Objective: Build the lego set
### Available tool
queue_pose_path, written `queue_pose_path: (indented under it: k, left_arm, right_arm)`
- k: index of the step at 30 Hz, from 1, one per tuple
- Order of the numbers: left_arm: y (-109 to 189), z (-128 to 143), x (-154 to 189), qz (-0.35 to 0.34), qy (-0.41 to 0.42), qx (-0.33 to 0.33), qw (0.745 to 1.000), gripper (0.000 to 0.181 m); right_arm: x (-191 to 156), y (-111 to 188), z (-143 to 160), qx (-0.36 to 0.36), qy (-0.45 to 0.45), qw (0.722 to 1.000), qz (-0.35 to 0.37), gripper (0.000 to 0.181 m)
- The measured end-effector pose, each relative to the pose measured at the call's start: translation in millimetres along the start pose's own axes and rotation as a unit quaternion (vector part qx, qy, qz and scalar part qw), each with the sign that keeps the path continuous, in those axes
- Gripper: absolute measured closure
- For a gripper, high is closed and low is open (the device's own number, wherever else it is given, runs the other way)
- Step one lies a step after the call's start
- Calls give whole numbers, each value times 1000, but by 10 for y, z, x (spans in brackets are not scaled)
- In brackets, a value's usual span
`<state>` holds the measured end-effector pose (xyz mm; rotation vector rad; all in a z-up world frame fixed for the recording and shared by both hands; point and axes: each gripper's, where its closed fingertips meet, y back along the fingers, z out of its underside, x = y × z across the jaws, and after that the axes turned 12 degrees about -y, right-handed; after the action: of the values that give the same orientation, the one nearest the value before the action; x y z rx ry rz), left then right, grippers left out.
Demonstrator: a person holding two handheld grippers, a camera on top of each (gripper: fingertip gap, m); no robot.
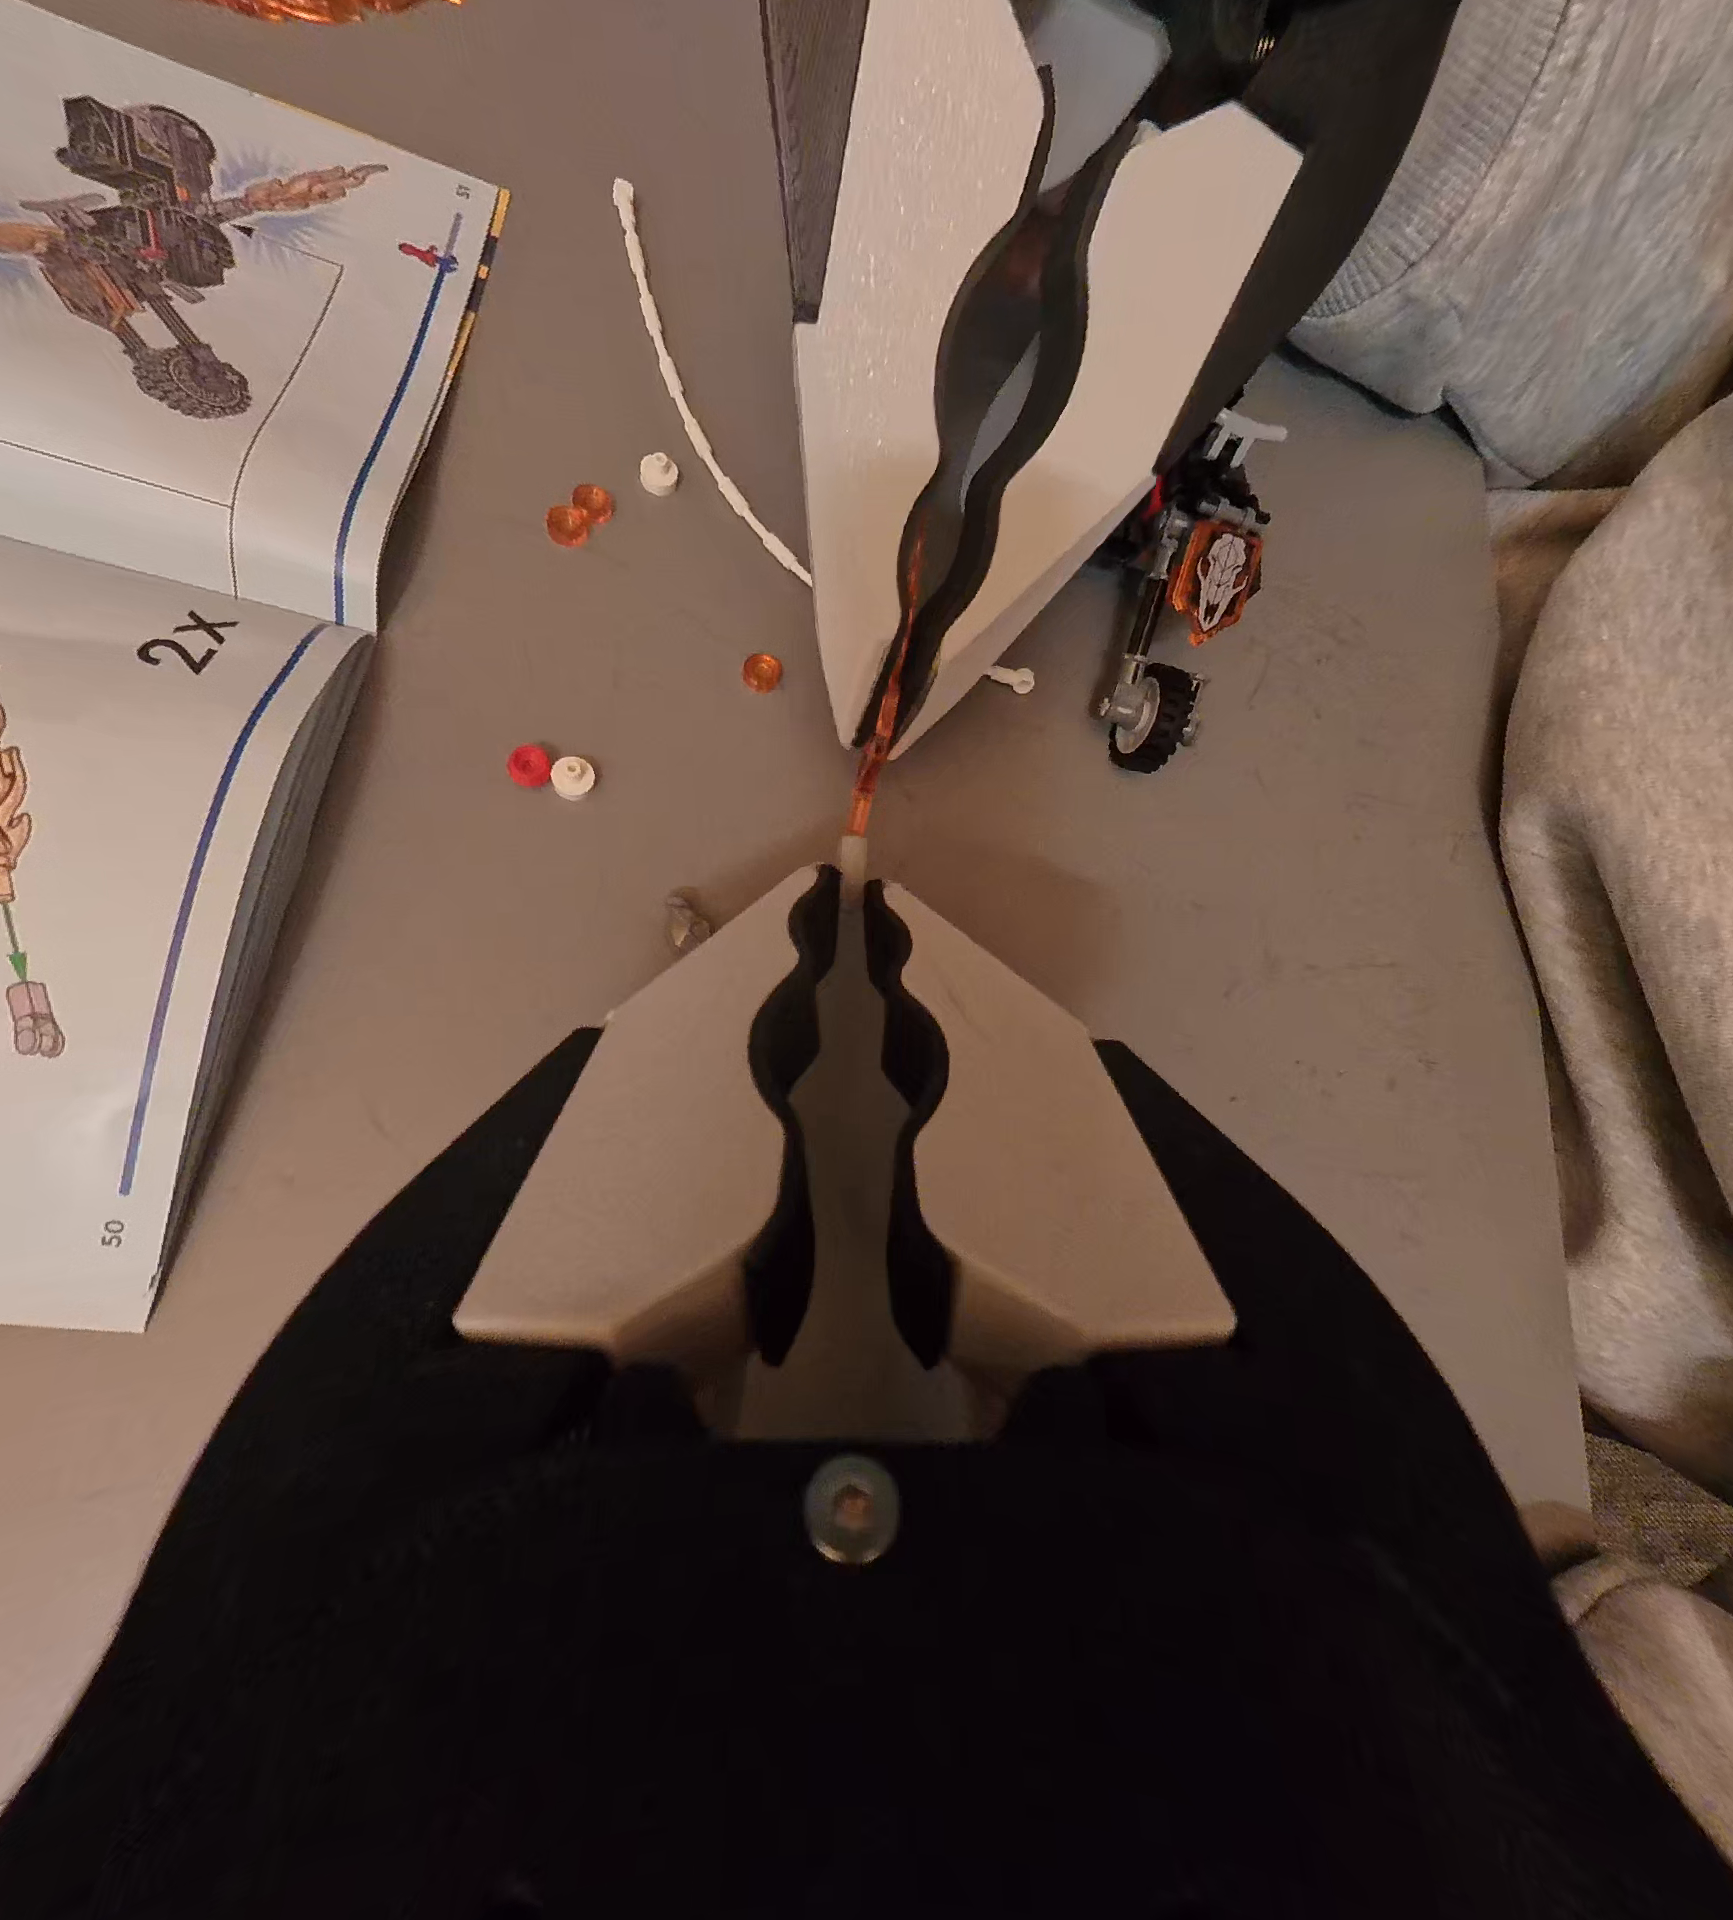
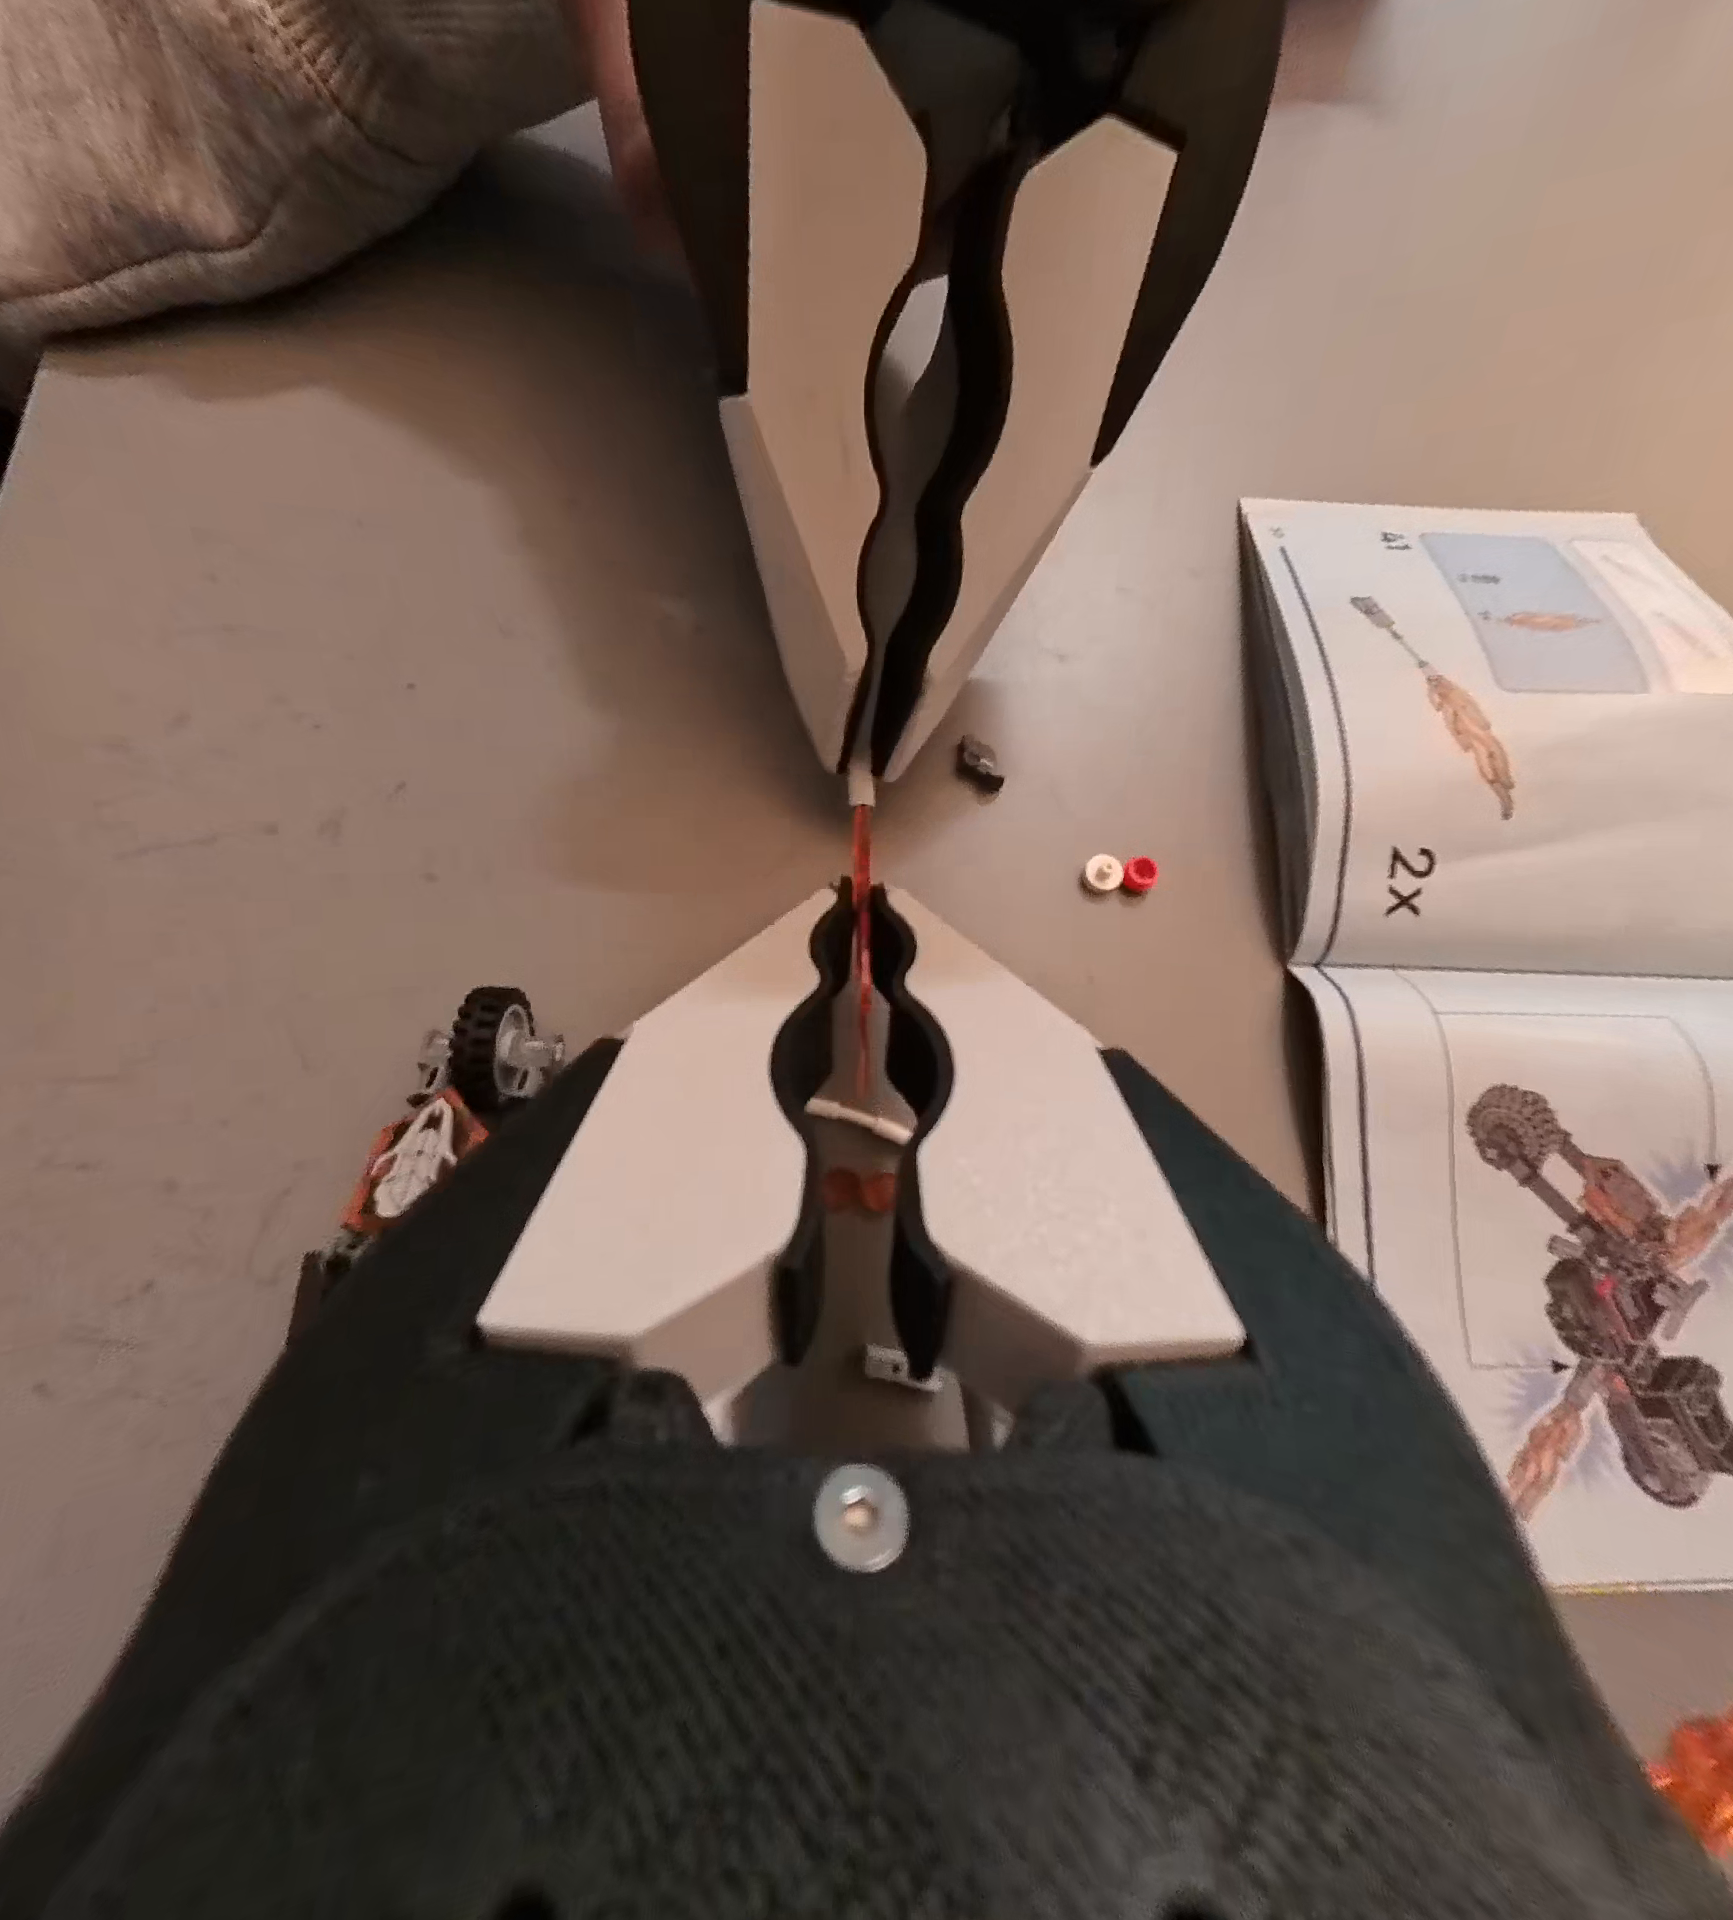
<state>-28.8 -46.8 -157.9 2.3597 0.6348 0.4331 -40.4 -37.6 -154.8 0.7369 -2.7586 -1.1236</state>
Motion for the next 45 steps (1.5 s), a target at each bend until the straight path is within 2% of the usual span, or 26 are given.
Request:
queue_pose_path:
  k: [27, 45]
  left_arm:
    - [136, -160, 31, 14, 5, 58, 998, 179]
    - [215, -234, 65, 43, 40, 86, 995, 180]
  right_arm:
    - [-25, 100, -141, 49, -8, 999, -18, 181]
    - [-52, 153, -232, 78, -8, 997, -26, 181]
